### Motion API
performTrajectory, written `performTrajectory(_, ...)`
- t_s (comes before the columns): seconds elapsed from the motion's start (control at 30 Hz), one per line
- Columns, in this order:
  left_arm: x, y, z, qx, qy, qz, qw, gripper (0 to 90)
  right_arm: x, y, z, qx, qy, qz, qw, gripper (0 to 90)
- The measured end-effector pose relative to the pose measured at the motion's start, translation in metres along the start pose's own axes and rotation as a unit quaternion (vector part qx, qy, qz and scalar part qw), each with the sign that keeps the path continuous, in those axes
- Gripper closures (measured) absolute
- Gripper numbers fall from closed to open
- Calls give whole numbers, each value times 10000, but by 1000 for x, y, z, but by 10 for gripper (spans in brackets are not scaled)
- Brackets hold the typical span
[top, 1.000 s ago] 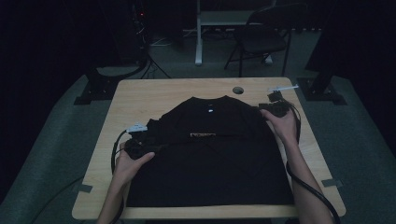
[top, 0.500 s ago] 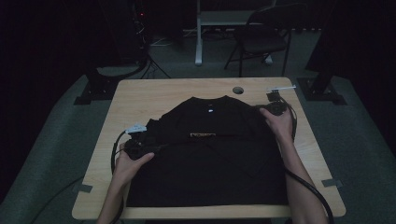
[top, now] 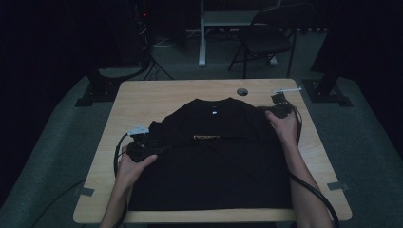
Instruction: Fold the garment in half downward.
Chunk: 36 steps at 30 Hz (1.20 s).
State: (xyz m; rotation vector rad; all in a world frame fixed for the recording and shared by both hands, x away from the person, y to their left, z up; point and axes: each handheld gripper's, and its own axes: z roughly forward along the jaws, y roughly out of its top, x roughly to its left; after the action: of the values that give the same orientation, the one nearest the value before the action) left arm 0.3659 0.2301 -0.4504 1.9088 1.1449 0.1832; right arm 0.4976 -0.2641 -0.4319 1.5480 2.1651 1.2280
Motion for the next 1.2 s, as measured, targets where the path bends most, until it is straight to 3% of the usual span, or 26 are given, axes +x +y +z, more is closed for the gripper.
performTrajectory(0.1,0,5,-1,81,-46,-22,10000,226,0,-1,1,12,41,-20,10000,860)
performTrajectory(0.27,-2,19,-4,-24,-42,48,10000,226,0,-2,0,9,73,-62,10000,859)
performTrajectory(0.47,5,39,0,-96,-16,15,10000,226,2,-1,-2,-15,103,-114,9999,858)
performTrajectory(0.87,32,77,30,-24,-5,-256,9997,226,7,-2,-2,27,154,-222,9996,850)
performTrajectory(1.2,48,89,53,252,91,-409,9988,226,9,-1,-3,51,190,-286,9994,840)
